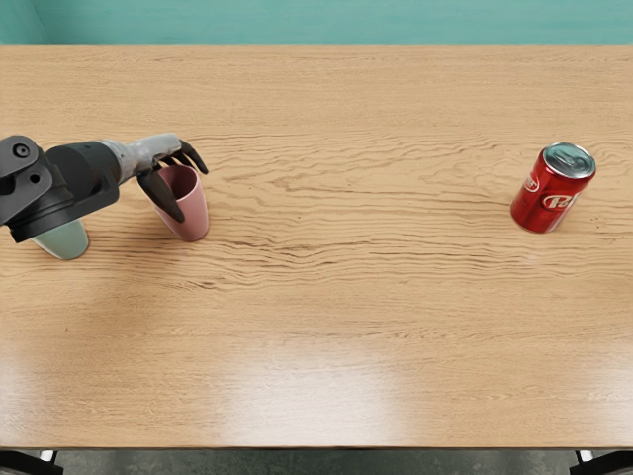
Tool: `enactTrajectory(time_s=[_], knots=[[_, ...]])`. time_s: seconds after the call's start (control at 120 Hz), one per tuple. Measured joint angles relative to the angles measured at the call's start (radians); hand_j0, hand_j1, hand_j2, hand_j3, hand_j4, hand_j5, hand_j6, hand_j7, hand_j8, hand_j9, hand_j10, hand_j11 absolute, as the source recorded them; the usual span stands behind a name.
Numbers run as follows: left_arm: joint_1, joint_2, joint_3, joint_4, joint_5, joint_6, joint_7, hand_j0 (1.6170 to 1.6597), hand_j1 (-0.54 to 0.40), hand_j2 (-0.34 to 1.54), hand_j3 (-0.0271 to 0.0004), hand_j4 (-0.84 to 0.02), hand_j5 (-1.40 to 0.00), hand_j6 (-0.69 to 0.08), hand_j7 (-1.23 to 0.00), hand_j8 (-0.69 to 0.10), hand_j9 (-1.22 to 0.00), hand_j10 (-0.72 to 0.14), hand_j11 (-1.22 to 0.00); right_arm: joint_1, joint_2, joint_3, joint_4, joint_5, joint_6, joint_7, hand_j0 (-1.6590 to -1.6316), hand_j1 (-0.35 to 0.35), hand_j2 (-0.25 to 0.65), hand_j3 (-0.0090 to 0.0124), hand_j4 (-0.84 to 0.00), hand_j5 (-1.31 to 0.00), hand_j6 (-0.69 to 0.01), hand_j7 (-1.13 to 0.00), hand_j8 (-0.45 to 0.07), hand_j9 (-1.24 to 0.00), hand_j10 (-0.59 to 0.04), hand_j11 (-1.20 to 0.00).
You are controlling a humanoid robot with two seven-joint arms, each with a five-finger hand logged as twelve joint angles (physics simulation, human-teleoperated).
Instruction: Pick up cup and place in cup with left hand
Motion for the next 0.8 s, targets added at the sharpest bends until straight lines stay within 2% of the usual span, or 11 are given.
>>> enactTrajectory(time_s=[0.067,0.175,0.242,0.267,0.317,0.367,0.417,0.675,0.8], knots=[[0.001,0.0,0.001,-0.003,-0.001,-0.002,0.0,1.6541,-0.202,0.17,0.0,-0.465,-0.59,-0.283,-0.58,-0.227,-0.59,-0.292,-0.61,0.0,0.0,0.0,0.0,0.0,0.0,0.0,-1.6581,-0.349,0.0,0.0,0.0,0.0,0.001,0.0,0.0,0.0,0.0,0.0],[0.001,0.001,0.001,-0.006,-0.002,-0.002,0.0,1.6546,-0.261,0.25,0.0,-0.495,-0.63,-0.262,-0.62,-0.191,-0.62,-0.25,-0.65,0.0,0.0,0.0,0.0,0.0,0.0,0.0,-1.6581,-0.349,0.0,0.0,0.0,0.0,0.001,0.0,0.0,0.0,0.0,0.0],[0.003,0.013,0.002,-0.018,-0.006,-0.005,0.001,1.6527,-0.34,0.32,0.0,-0.482,-0.68,-0.175,-0.66,-0.111,-0.66,-0.195,-0.67,0.0,0.0,0.0,0.0,0.0,0.0,0.0,-1.6581,-0.349,0.0,0.0,0.0,0.0,0.001,0.0,0.0,0.0,0.0,0.0],[0.003,0.015,0.001,-0.025,-0.007,-0.005,0.0,1.654,-0.325,0.32,0.0,-0.485,-0.69,-0.186,-0.66,-0.111,-0.66,-0.184,-0.67,0.0,0.0,0.0,0.0,0.0,0.0,0.0,-1.6581,-0.349,0.0,0.0,0.0,0.0,0.0,0.0,0.0,0.0,0.0,0.0],[0.0,0.024,-0.001,-0.037,-0.01,-0.004,0.0,1.6531,-0.277,0.28,0.0,-0.484,-0.7,-0.207,-0.69,-0.131,-0.69,-0.196,-0.69,0.0,0.0,0.0,0.0,0.0,0.0,0.0,-1.6581,-0.349,0.0,0.0,0.0,0.0,0.001,0.0,0.0,0.0,0.0,0.0],[-0.007,0.048,-0.005,-0.044,-0.012,-0.003,0.0,1.6526,-0.259,0.26,0.0,-0.484,-0.72,-0.205,-0.71,-0.118,-0.71,-0.19,-0.7,0.0,0.0,0.0,0.0,0.0,0.0,0.0,-1.6581,-0.349,0.0,0.0,0.0,0.0,0.0,0.0,0.0,0.0,0.0,0.0],[-0.021,0.077,-0.01,-0.049,-0.013,-0.004,0.001,1.6523,-0.224,0.22,0.0,-0.482,-0.73,-0.233,-0.73,-0.141,-0.73,-0.219,-0.7,0.0,0.0,0.0,0.0,0.0,0.0,0.0,-1.6581,-0.349,0.0,0.0,0.0,0.0,0.001,0.0,0.0,0.0,0.0,0.0],[-0.088,0.197,-0.026,-0.073,-0.019,-0.011,0.001,1.6516,-0.16,0.15,0.0,-0.495,-0.75,-0.285,-0.73,-0.195,-0.74,-0.271,-0.71,0.0,0.0,0.0,0.0,0.0,0.0,0.0,-1.6581,-0.349,0.0,0.0,0.0,0.0,0.0,0.0,0.0,0.0,0.0,0.0],[-0.15,0.267,-0.03,-0.083,-0.077,-0.041,0.001,1.6521,-0.129,0.12,0.0,-0.498,-0.75,-0.303,-0.73,-0.211,-0.74,-0.299,-0.71,0.0,0.0,0.0,0.0,0.0,0.0,0.0,-1.6581,-0.349,0.0,0.0,0.0,0.0,0.001,0.0,0.0,0.0,0.0,0.0]])
